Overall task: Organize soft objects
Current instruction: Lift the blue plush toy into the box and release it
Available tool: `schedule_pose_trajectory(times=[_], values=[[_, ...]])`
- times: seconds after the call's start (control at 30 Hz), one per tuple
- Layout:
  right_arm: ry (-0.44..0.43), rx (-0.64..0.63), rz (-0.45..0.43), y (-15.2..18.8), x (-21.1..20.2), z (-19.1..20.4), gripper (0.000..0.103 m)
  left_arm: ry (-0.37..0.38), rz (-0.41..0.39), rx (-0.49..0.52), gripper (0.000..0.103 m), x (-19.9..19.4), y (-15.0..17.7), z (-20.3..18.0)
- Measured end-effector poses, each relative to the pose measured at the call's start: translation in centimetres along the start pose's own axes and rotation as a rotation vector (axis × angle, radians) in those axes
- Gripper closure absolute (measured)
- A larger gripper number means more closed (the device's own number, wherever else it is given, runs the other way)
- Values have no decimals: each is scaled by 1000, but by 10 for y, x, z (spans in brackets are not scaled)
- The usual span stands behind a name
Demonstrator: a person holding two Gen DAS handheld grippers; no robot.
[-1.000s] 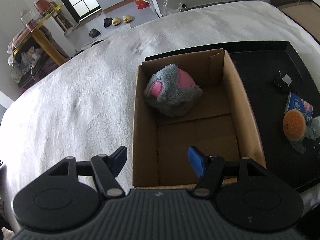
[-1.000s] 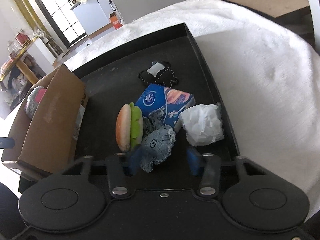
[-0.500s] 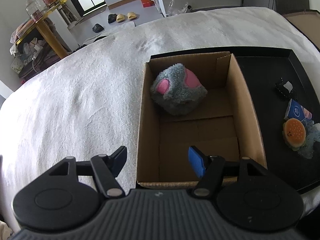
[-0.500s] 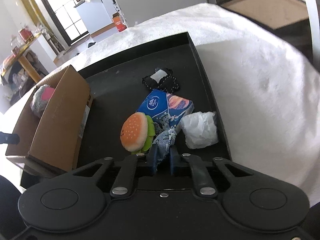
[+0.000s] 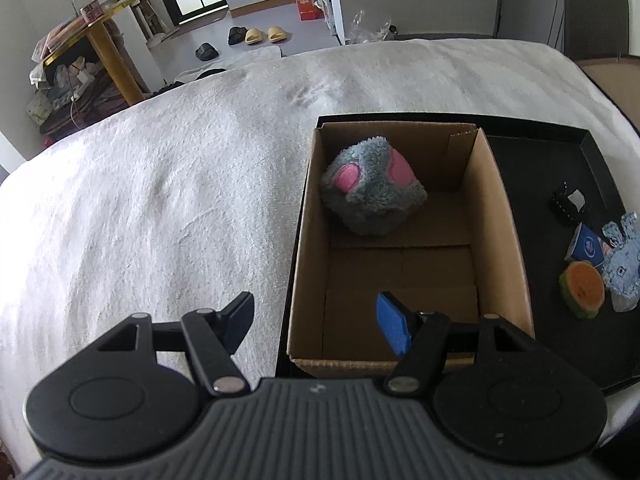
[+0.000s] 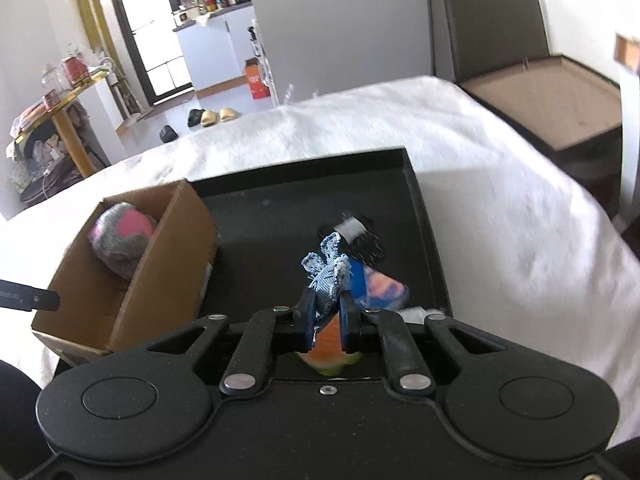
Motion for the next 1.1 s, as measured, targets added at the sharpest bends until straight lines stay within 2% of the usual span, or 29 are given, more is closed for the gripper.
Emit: schedule_pose_trajectory(times=[0.7, 1.0, 1.1], values=[[-81, -145, -70, -46, -2, 92, 91, 91, -15, -63, 42, 7, 2, 22], [-168, -189, -64, -59, 7, 132, 91, 166, 54, -153, 65, 24, 2, 39], [-194, -190, -42, -60, 14, 144, 91, 179, 65, -161, 78, 28, 2, 40]])
Point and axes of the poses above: each gripper's, at about its wrist camera, not at the fingertips, and x roughly the way its jaws point, z to its left, y to its underside, the point moved 1 cm from there along x, roughly the way its jaws point, and after that the axes turned 3 degrees about -x, right-handed, at the moved point
